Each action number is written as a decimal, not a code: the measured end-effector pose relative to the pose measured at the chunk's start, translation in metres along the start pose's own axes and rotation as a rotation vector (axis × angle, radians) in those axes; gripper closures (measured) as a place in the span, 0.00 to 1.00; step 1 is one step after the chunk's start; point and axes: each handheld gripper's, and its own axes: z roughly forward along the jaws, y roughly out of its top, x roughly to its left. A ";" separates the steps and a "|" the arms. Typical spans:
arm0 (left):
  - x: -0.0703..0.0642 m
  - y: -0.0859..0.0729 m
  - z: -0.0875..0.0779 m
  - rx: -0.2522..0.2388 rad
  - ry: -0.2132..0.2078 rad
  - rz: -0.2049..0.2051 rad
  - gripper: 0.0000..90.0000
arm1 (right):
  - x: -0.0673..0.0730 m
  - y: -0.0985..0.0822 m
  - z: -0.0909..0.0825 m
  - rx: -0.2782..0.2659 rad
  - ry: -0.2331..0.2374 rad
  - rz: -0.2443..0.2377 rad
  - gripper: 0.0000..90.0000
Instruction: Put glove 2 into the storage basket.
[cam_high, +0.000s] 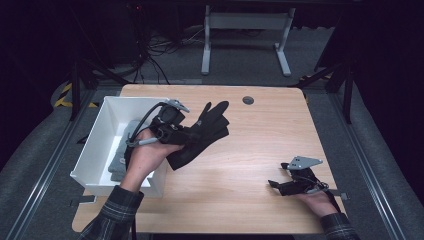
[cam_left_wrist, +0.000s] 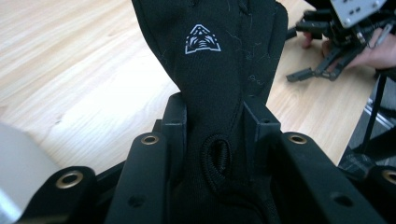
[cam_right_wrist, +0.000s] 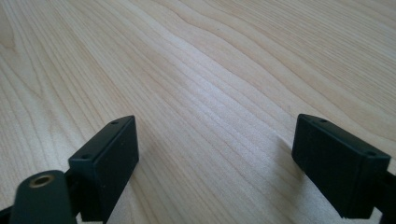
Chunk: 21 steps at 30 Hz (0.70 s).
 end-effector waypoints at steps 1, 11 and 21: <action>0.002 -0.001 -0.002 -0.005 0.009 -0.005 0.75 | 0.000 0.000 0.000 0.000 0.000 0.000 0.17; 0.026 -0.015 -0.029 -0.028 0.102 -0.052 0.74 | 0.000 0.000 0.000 0.000 -0.002 0.001 0.17; 0.057 -0.038 -0.060 -0.038 0.209 -0.156 0.75 | 0.000 0.000 0.000 0.000 -0.002 0.003 0.17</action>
